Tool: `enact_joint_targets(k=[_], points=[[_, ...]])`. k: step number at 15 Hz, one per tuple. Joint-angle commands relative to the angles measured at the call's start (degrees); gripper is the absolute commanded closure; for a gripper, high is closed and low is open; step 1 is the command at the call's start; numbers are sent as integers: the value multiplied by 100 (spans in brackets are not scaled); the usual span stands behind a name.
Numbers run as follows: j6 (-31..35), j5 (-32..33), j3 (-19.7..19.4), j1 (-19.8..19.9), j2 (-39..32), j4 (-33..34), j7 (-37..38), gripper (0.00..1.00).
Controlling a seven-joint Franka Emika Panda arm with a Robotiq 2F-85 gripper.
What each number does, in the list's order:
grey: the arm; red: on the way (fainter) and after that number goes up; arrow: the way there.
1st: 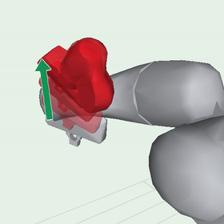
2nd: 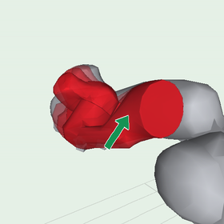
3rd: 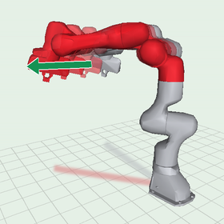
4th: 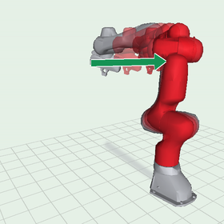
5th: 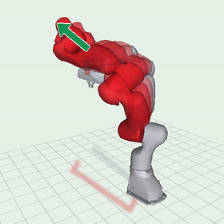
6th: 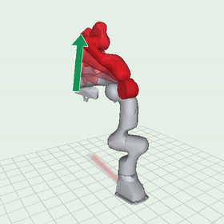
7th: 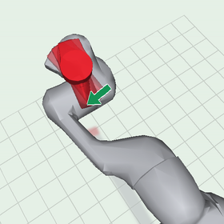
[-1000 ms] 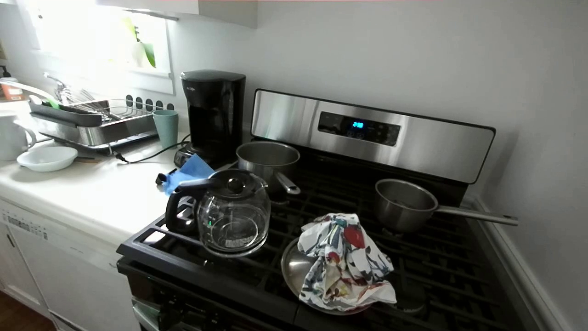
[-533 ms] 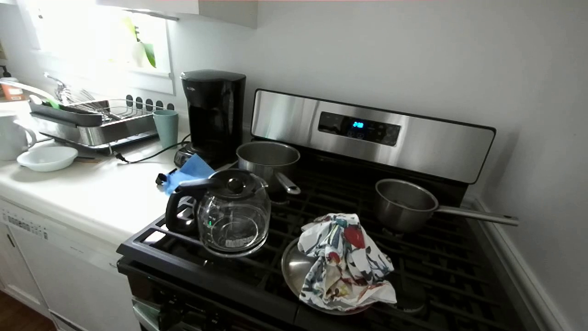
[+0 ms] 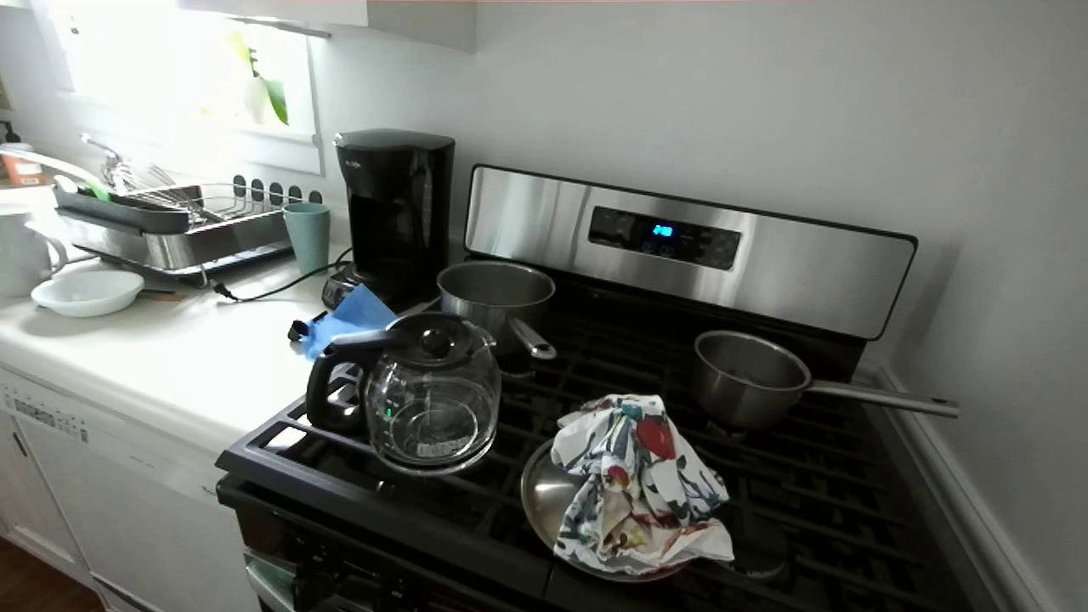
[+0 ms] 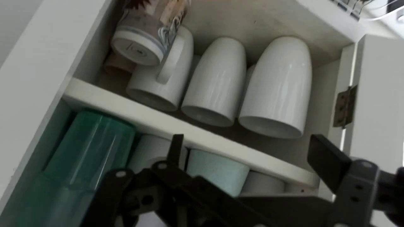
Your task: Move the cup from the top shelf to the bottom shelf
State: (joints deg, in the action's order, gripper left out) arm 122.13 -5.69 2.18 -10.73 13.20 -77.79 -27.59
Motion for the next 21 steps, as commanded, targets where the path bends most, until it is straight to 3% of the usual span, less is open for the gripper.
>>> enact_joint_targets(k=[1,5,6,7,21], points=[[761,-167,59,-50,-522,414,197,0],[1382,-311,178,-128,-905,556,284,0],[1376,-333,208,-155,-976,625,329,0],[1309,-188,165,-92,-730,281,223,0],[1351,-217,214,-133,-896,467,286,0]])
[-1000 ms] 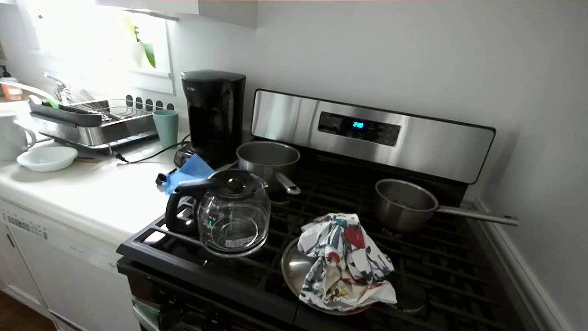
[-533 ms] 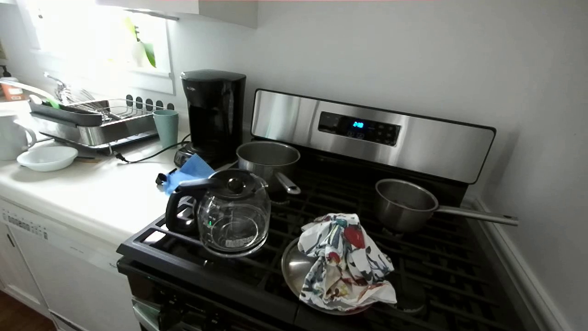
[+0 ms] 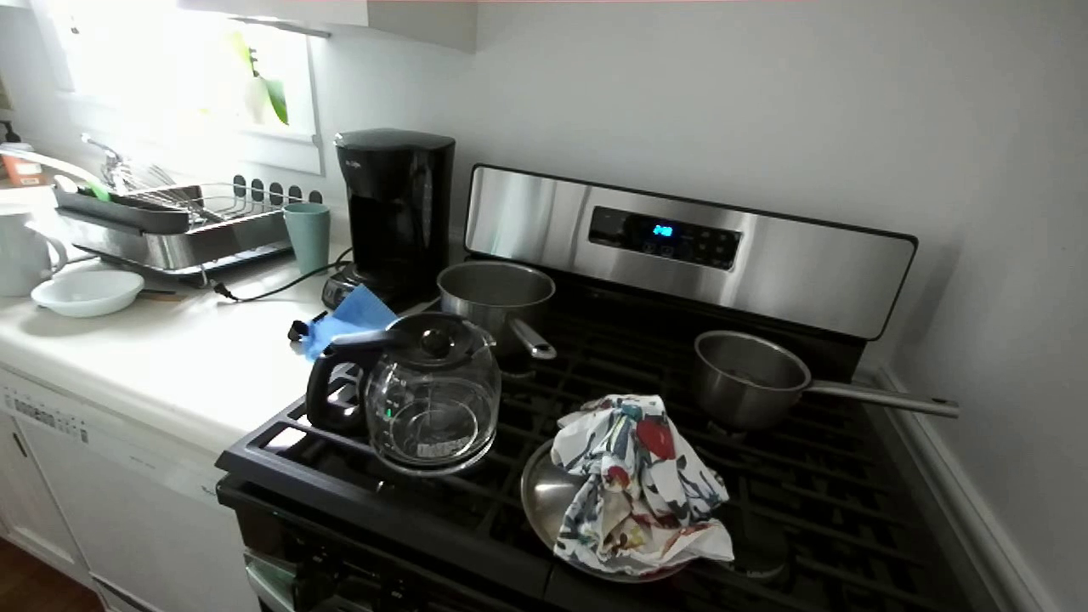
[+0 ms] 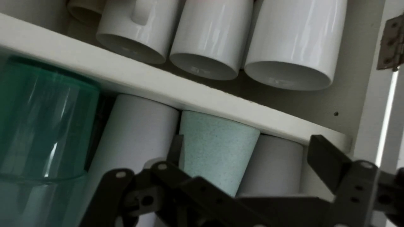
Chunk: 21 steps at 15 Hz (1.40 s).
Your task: Move the cup from the top shelf to the bottom shelf
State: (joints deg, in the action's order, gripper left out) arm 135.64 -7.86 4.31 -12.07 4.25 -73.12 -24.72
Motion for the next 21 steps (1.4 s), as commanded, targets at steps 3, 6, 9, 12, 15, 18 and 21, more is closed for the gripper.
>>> enact_joint_targets(k=[3,6,9,12,15,18,21], points=[[55,27,-5,11,-37,20,36,0],[438,21,-17,32,-214,139,126,0],[951,11,-11,22,-413,260,221,0],[1381,-50,30,-26,-592,362,380,0],[1638,-84,91,-77,-743,491,648,0],[1837,14,136,-103,-855,579,915,0],[1988,63,151,-144,-970,664,959,0]])
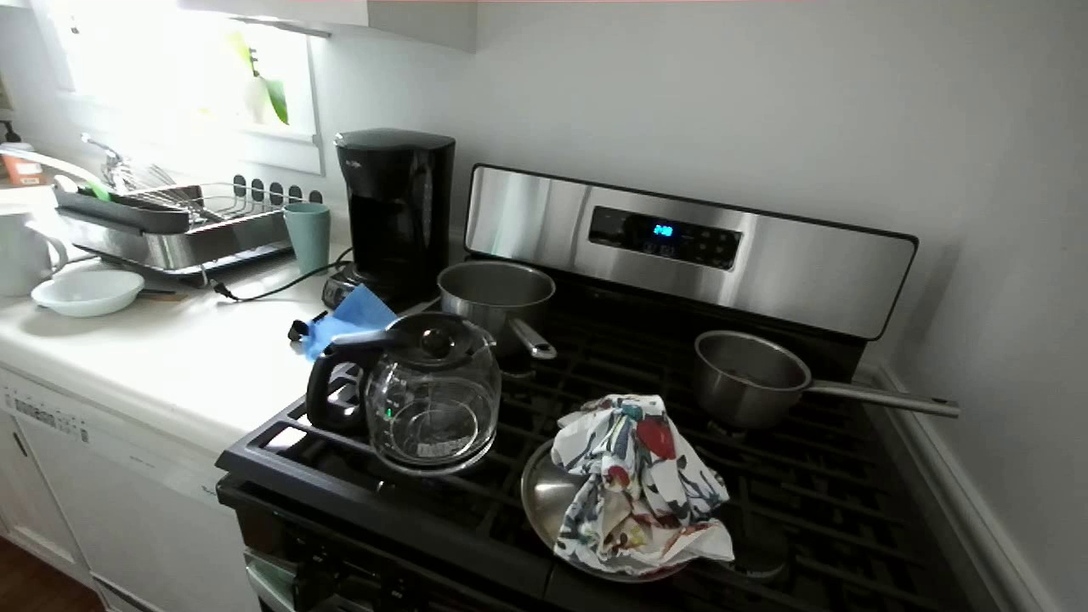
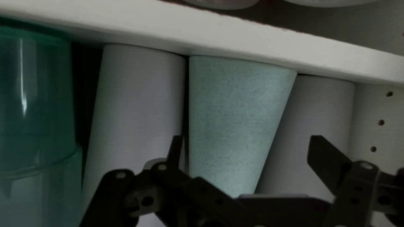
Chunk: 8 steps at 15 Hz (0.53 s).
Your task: Move the cup from the top shelf to the bottom shelf
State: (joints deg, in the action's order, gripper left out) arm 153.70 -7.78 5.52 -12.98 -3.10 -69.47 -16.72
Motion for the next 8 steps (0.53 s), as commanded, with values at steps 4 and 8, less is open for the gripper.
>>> enact_joint_targets(k=[4,8], points=[[329,130,46,-85,-359,363,260,0],[583,237,14,-110,-487,387,410,0]])
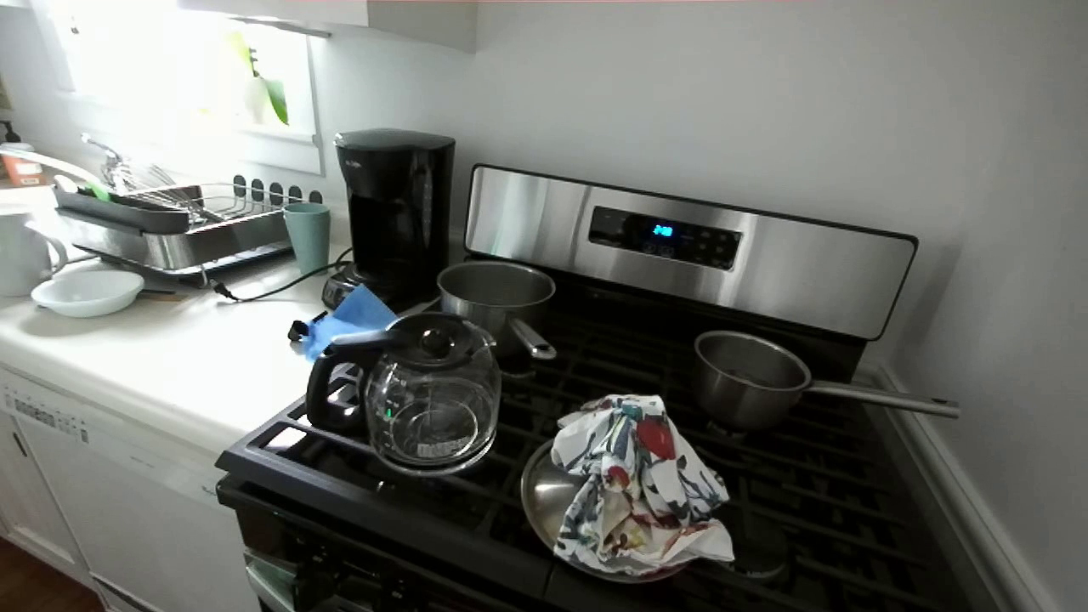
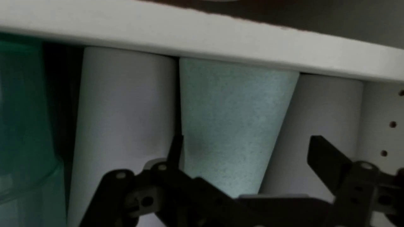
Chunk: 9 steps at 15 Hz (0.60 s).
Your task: Move the cup from the top shelf to the bottom shelf
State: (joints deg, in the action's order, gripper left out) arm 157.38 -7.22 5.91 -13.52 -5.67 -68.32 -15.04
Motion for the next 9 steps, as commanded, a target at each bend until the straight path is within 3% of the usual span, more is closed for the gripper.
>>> enact_joint_targets(k=[1,9], points=[[265,210,-32,-58,-256,276,270,0],[434,153,-10,-65,-459,410,334,0]])
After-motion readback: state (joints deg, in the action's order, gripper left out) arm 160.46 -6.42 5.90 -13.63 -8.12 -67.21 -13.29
